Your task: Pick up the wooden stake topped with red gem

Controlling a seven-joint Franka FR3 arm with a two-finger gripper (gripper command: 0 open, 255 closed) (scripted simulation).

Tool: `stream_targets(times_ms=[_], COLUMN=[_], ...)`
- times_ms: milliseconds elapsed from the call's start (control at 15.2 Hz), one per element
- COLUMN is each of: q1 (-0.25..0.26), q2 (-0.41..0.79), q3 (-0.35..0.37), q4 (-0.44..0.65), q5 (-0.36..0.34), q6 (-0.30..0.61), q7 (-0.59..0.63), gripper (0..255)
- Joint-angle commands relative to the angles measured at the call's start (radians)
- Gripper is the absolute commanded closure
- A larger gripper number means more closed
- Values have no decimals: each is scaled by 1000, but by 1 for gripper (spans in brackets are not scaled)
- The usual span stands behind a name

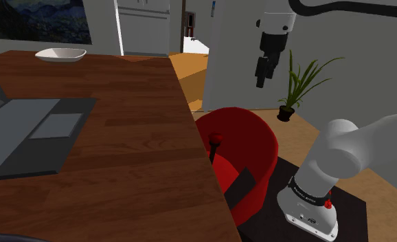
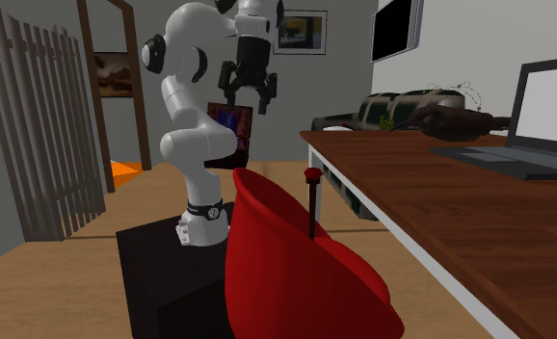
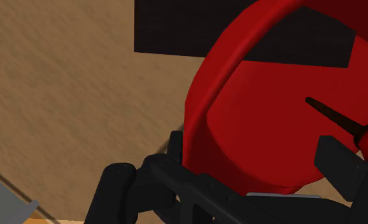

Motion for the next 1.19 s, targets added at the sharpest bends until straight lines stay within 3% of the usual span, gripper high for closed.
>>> stream_targets(times_ms=[0,528,1122], q1=[0,64,127], q2=[0,66,234], q3=[0,129,285], q4=[0,-106,-140], q5=[0,107,194], q6=[0,172,386], q7=[0,122,255], gripper=[0,0,0])
